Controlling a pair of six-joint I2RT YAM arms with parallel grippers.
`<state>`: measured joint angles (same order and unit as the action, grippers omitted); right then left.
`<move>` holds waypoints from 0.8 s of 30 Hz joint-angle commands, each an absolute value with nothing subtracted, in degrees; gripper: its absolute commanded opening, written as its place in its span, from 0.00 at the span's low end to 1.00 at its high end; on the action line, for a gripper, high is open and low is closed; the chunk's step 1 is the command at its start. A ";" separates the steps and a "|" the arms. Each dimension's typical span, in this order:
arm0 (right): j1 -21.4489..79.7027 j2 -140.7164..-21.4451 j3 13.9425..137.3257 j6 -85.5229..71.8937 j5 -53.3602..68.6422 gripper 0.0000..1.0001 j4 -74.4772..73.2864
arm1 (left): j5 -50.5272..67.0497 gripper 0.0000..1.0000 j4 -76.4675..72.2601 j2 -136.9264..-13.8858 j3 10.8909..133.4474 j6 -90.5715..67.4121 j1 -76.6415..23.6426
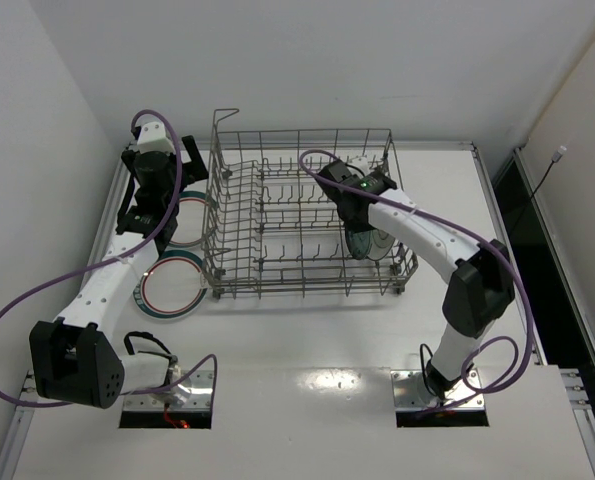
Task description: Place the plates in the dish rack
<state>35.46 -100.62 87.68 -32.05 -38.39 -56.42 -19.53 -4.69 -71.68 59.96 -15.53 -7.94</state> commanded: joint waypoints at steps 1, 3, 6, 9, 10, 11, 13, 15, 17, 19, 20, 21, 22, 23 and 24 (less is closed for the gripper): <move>35.34 -98.44 87.28 -33.66 -36.22 0.05 -54.84 | -19.78 1.00 -5.80 -71.63 61.17 -15.56 -8.26; 35.33 -98.44 86.66 -33.66 -36.21 0.09 -54.84 | -19.78 1.00 -5.80 -71.63 61.17 -15.56 -8.26; 35.33 -97.92 87.27 -33.66 -37.26 0.16 -55.37 | -19.78 1.00 -5.80 -71.63 61.17 -15.56 -8.26; 35.33 -97.91 89.90 -33.14 -39.19 0.23 -57.91 | -19.78 1.00 -5.80 -71.63 61.17 -15.56 -8.26; 35.33 -97.91 91.48 -33.13 -39.20 0.25 -58.53 | -19.78 1.00 -5.80 -71.63 61.17 -15.56 -8.26; 35.33 -97.91 92.36 -33.13 -40.59 0.26 -59.75 | -19.78 1.00 -5.80 -71.63 61.17 -15.56 -8.26; 34.81 -97.91 95.08 -32.52 -42.26 0.28 -61.08 | -19.78 1.00 -5.80 -71.63 61.17 -15.56 -8.26; 34.80 -97.39 98.15 -31.90 -43.15 0.28 -63.10 | -20.39 1.00 -5.80 -71.63 61.17 -15.56 -8.26; 34.80 -96.86 101.32 -31.38 -43.86 0.28 -63.89 | -21.53 1.00 -5.80 -71.63 61.17 -15.56 -8.26; 34.80 -94.50 103.00 -29.72 -42.99 0.28 -64.42 | -22.40 1.00 -5.80 -71.63 61.17 -15.56 -8.26; 34.80 -93.44 103.01 -28.58 -41.85 0.28 -61.47 | -23.37 1.00 -5.80 -71.63 61.17 -15.56 -8.26; 34.80 -92.21 103.01 -25.87 -38.27 0.28 -59.70 | -23.99 1.00 -5.28 -71.63 61.17 -17.56 -8.26; 34.80 -90.98 102.49 -24.71 -35.97 0.29 -57.94 | -23.99 1.00 -4.75 -71.63 61.78 -18.36 -8.26; 34.80 -88.88 100.91 -24.18 -33.95 0.34 -55.14 | -23.99 1.00 -4.75 -72.24 61.79 -19.15 -8.26; 34.80 -87.99 99.94 -24.17 -30.53 0.35 -54.06 | -23.47 1.00 -3.70 -73.20 61.79 -19.86 -8.26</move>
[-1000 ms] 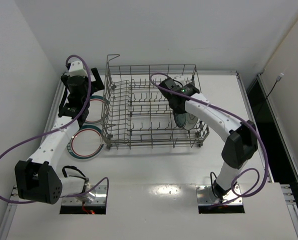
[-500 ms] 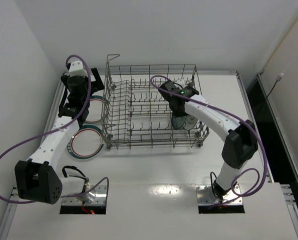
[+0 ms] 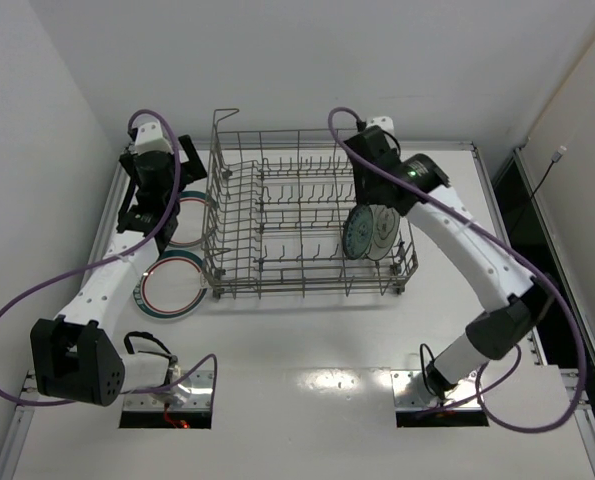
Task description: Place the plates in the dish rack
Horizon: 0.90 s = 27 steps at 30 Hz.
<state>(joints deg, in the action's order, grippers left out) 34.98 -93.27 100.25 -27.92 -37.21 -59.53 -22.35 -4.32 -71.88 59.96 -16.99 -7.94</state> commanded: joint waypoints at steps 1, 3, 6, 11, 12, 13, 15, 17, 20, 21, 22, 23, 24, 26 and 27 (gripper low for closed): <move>34.80 -87.11 98.80 -24.17 -29.11 0.35 -53.18 | -22.51 1.00 -2.91 -73.82 63.44 -22.04 -6.96; 34.80 -85.70 94.50 -24.17 -25.69 0.35 -50.99 | -13.40 1.00 0.68 -75.75 65.56 -26.43 -2.75; 35.33 -82.19 86.24 -24.17 -21.12 0.35 -46.78 | 2.56 1.00 1.60 -79.62 63.56 -35.31 8.94; 35.33 -77.61 75.69 -24.70 -15.04 0.35 -42.63 | 8.52 1.00 -5.88 -84.44 56.78 -42.71 19.06; 35.33 -77.00 74.98 -24.70 -15.03 0.35 -42.10 | 8.53 1.00 -5.89 -85.51 56.78 -42.71 20.73; 35.33 -76.99 73.93 -24.70 -14.25 0.35 -41.58 | 8.53 1.00 -6.41 -86.56 56.78 -42.71 21.26; 35.33 -76.46 73.31 -24.70 -13.54 0.35 -40.96 | 8.53 1.00 -7.11 -90.25 56.78 -42.19 21.88; 35.33 -76.46 73.30 -24.18 -12.74 0.35 -40.96 | 10.19 1.00 -7.99 -93.24 56.78 -42.19 22.50; 34.80 -76.46 73.30 -24.17 -12.13 0.35 -40.96 | 12.47 0.94 -11.51 -98.60 55.37 -43.24 23.90; 34.80 -76.46 73.30 -23.65 -11.61 0.35 -40.96 | 16.13 0.88 -12.47 -99.66 54.76 -43.76 24.69; 34.80 -76.99 73.91 -23.64 -11.60 0.35 -40.96 | 17.82 0.86 -13.87 -101.32 54.76 -43.77 24.70; 34.80 -76.99 73.92 -23.64 -11.60 0.35 -40.96 | 17.84 0.86 -14.58 -101.95 54.76 -43.77 25.22; 34.80 -76.99 74.44 -23.12 -11.60 0.35 -40.96 | 16.80 0.86 -13.46 -102.48 55.28 -43.07 25.22; 34.80 -77.52 74.97 -23.12 -11.60 0.35 -40.96 | 14.43 0.86 -9.87 -103.70 56.33 -42.02 25.22; 34.80 -77.52 74.97 -23.12 -11.60 0.35 -40.96 | 13.72 0.86 -9.84 -103.71 56.34 -41.23 25.22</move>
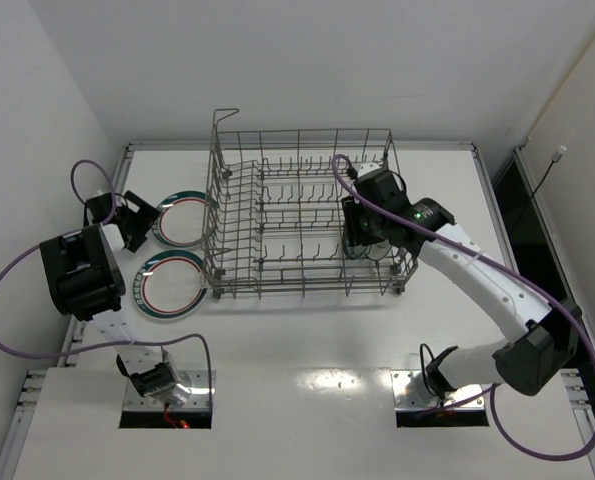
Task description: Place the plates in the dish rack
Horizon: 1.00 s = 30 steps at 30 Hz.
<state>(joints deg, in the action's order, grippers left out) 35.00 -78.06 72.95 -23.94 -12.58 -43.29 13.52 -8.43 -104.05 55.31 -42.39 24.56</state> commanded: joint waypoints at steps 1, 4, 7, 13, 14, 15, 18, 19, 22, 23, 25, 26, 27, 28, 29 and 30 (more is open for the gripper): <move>34.80 -77.52 74.97 -23.12 -11.60 0.35 -41.48 | 12.41 0.86 -8.97 -103.71 56.34 -41.22 25.22; 34.80 -78.05 75.50 -23.12 -11.60 0.35 -41.48 | 12.39 0.86 -8.35 -104.33 56.87 -40.52 25.22; 34.80 -78.57 75.50 -23.12 -11.60 0.35 -42.01 | 13.79 0.83 -7.74 -106.43 57.56 -40.52 25.22; 34.28 -78.57 76.03 -22.59 -12.22 0.35 -42.63 | 18.11 0.48 -5.89 -111.27 60.21 -39.29 25.22; 34.28 -78.57 76.03 -22.59 -12.22 0.35 -43.32 | 18.11 0.45 -5.89 -111.27 60.21 -39.29 25.22; 33.58 -78.57 76.03 -22.59 -12.22 0.35 -43.33 | 18.11 0.45 -5.89 -111.88 60.21 -38.68 25.22; 32.44 -78.57 76.03 -22.07 -12.22 0.35 -44.38 | 18.71 0.36 -5.89 -113.02 61.34 -38.67 25.22; 32.43 -78.57 76.03 -22.06 -12.22 0.35 -44.38 | 18.72 0.31 -5.89 -113.03 61.35 -38.67 25.22; 31.73 -77.52 76.03 -22.06 -12.22 0.35 -44.38 | 19.25 0.10 -5.89 -113.55 61.96 -38.06 25.22; 31.12 -77.00 76.03 -22.06 -11.61 0.35 -44.38 | 19.25 0.03 -5.89 -112.86 61.96 -38.06 25.22; 30.59 -76.47 75.50 -22.06 -10.91 0.35 -44.38 | 18.73 0.00 -7.29 -110.76 61.35 -38.06 25.22; 30.59 -76.46 75.50 -22.06 -10.90 0.35 -44.38 | 18.02 0.00 -8.17 -109.87 60.83 -38.06 25.22; 30.59 -75.94 74.98 -22.06 -10.29 0.35 -44.38 | 17.32 0.00 -8.17 -108.91 60.82 -38.06 25.22; 30.59 -75.94 74.97 -21.54 -9.76 0.35 -44.38 | 16.53 0.00 -8.78 -107.94 60.82 -38.06 25.22; 30.06 -75.94 74.97 -21.53 -9.76 0.35 -44.38 | 14.87 0.00 -8.79 -105.84 60.21 -38.84 25.22; 30.06 -75.94 74.97 -21.53 -9.23 0.35 -44.38 | 14.85 0.00 -9.49 -104.86 60.21 -39.54 25.83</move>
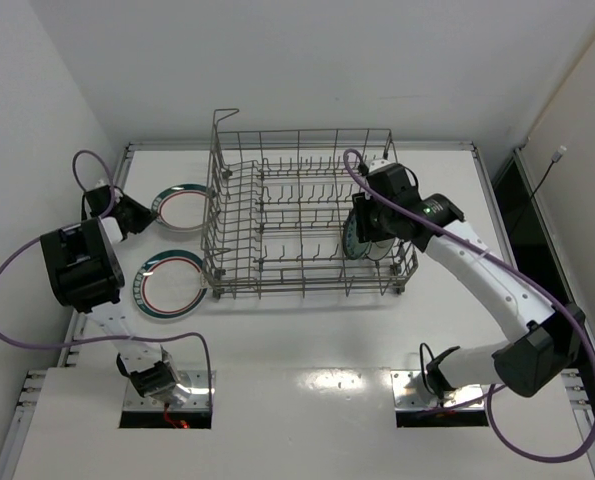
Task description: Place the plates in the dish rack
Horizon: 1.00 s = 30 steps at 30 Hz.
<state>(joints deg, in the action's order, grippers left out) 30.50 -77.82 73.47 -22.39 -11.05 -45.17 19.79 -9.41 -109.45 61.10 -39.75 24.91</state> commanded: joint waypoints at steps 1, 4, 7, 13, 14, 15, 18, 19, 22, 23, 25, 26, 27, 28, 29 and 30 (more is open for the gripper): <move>30.06 -75.33 74.36 -20.92 -8.45 0.35 -44.38 | 14.85 0.00 -10.88 -103.72 59.51 -40.42 26.54; 30.06 -74.19 73.65 -20.31 -7.12 0.35 -44.38 | 16.34 0.00 -16.93 -96.88 55.03 -46.13 30.58; 30.06 -73.66 73.13 -19.78 -4.58 0.35 -43.86 | 20.99 0.00 -24.48 -91.78 51.33 -52.10 32.17; 30.06 -73.13 74.79 -18.63 0.70 0.36 -42.55 | 26.89 0.00 -32.53 -85.62 50.00 -62.66 33.49; 30.06 -73.13 74.79 -19.15 2.18 0.38 -42.02 | 27.50 0.00 -32.52 -83.78 52.01 -64.23 34.18; 30.06 -72.60 74.79 -19.16 2.98 0.38 -40.62 | 28.99 0.00 -32.52 -82.98 53.08 -65.29 34.19; 29.45 -72.60 73.57 -21.44 7.02 0.39 -37.11 | 33.64 0.00 -32.52 -80.70 57.81 -69.94 32.97; 28.92 -72.60 73.56 -22.14 7.81 0.39 -36.13 | 34.27 0.00 -32.52 -79.81 58.88 -70.57 32.44; 27.60 -70.50 72.96 -26.44 11.15 0.42 -30.10 | 34.80 0.00 -28.14 -76.91 63.53 -68.83 30.76; 26.29 -69.97 72.95 -27.67 14.82 0.48 -27.80 | 34.80 0.00 -26.30 -74.56 64.68 -67.60 29.98; 24.97 -69.96 72.25 -30.84 20.62 0.52 -23.75 | 33.84 0.00 -20.58 -72.43 67.58 -64.43 28.75; 23.83 -70.48 72.25 -31.72 22.83 0.56 -20.34 | 33.32 0.00 -19.44 -70.86 68.20 -63.90 28.04; 23.30 -71.10 72.25 -33.38 24.94 0.56 -18.74 | 34.01 0.00 -18.81 -70.23 68.73 -63.90 27.17; 22.77 -71.80 72.25 -34.27 29.31 0.57 -17.15 | 34.71 0.00 -18.29 -69.70 69.25 -63.90 24.81; 21.72 -72.33 71.72 -35.32 31.44 0.57 -13.05 | 35.93 0.00 -18.28 -69.70 69.26 -63.90 23.13; 21.19 -72.86 70.94 -37.59 33.38 0.57 -10.83 | 36.56 0.00 -17.15 -68.91 69.26 -63.90 21.55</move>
<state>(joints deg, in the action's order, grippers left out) 22.65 -71.85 72.16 -31.24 21.93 -23.64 32.82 -18.81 -70.89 67.44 -63.61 25.52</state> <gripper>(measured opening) 0.568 0.040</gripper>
